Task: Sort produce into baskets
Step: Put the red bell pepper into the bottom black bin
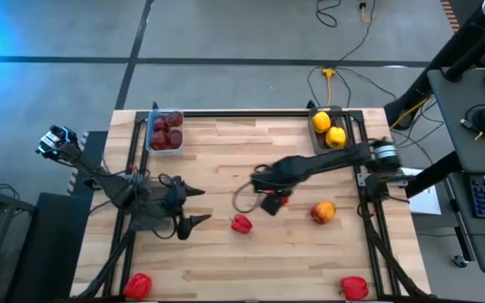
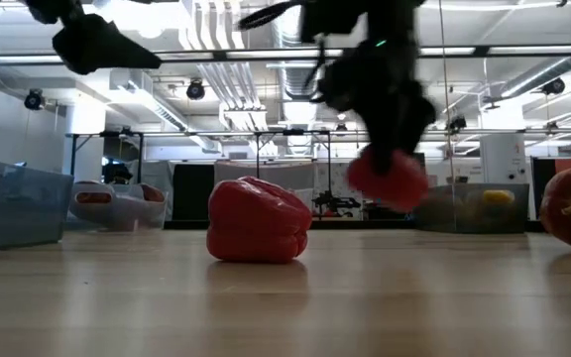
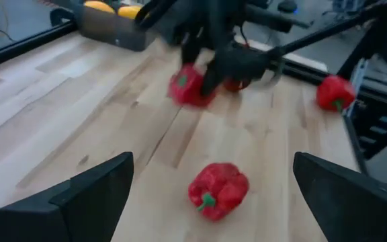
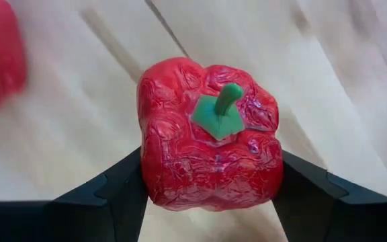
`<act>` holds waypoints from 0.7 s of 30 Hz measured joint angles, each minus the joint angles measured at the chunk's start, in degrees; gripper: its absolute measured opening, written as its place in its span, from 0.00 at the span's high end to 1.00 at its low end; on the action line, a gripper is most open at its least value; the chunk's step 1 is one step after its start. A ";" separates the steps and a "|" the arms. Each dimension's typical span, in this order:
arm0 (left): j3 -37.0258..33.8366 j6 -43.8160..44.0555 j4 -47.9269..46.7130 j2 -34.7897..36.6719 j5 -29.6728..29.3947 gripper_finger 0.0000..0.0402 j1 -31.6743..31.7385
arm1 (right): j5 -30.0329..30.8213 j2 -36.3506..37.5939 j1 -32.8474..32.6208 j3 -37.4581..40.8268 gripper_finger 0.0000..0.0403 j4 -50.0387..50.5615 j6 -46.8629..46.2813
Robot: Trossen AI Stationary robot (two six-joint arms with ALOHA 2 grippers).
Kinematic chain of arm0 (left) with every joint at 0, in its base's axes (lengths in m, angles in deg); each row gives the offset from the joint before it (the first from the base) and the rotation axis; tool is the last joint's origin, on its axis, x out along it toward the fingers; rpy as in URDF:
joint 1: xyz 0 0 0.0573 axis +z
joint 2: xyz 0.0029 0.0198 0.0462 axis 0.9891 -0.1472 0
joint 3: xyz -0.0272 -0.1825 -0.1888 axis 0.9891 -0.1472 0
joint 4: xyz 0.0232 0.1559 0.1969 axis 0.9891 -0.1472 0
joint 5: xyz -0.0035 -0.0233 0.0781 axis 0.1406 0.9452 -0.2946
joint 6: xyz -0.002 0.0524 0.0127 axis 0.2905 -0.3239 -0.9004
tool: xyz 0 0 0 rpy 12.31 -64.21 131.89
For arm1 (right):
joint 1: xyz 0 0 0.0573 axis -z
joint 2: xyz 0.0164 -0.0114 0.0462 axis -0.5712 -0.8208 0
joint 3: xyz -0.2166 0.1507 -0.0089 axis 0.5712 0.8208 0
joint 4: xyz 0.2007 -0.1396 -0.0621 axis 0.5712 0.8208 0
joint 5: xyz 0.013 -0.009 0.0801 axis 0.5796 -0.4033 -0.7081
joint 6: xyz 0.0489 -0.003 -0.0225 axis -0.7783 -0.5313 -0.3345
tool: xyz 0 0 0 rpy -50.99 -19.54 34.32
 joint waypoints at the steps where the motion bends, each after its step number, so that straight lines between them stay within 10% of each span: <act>1: -0.06 -0.26 -0.13 0.30 0.94 0.02 0.35 | 0.07 -2.41 0.28 -2.14 0.37 -0.45 2.04; 12: -0.97 0.36 -3.54 1.29 2.17 0.01 0.83 | 0.49 -18.40 1.51 -21.49 0.36 -0.16 15.90; 21: -1.14 2.78 -2.11 -0.04 8.38 0.01 2.90 | 0.62 -24.40 1.28 -31.36 0.14 -0.14 22.58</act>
